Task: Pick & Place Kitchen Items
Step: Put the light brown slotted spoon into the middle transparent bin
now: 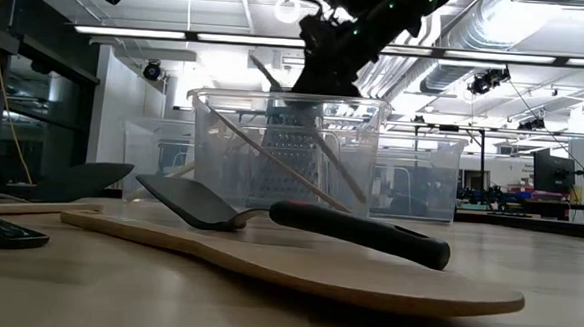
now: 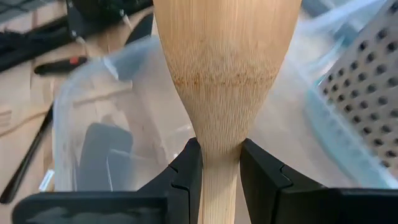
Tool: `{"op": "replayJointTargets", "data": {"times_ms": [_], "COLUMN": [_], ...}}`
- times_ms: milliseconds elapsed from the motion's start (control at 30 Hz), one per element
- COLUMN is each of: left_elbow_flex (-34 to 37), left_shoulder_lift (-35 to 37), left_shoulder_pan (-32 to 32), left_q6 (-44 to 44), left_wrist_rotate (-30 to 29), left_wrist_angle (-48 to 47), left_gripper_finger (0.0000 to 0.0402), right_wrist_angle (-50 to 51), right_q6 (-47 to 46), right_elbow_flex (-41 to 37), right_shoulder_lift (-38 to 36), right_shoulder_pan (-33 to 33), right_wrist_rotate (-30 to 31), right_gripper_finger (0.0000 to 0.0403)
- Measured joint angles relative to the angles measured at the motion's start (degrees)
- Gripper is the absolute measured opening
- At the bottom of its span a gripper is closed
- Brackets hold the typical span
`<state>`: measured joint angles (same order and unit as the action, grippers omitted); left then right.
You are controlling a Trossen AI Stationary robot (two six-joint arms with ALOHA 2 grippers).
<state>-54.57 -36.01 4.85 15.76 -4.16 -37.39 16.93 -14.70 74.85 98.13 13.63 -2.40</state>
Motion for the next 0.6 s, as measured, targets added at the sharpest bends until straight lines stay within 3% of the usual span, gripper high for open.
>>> {"op": "replayJointTargets", "data": {"times_ms": [600], "left_elbow_flex": [0.0], "left_shoulder_lift": [0.0], "left_shoulder_pan": [0.01], "left_q6": [-0.01], "left_wrist_rotate": [0.11], "left_wrist_angle": [0.02], "left_gripper_finger": [0.0074], "right_wrist_angle": [-0.88], "right_q6": [-0.02], "right_elbow_flex": [0.0], "right_shoulder_lift": [4.35], "right_shoulder_pan": [-0.13], "right_wrist_rotate": [-0.76], "right_gripper_finger": [0.0097]}}
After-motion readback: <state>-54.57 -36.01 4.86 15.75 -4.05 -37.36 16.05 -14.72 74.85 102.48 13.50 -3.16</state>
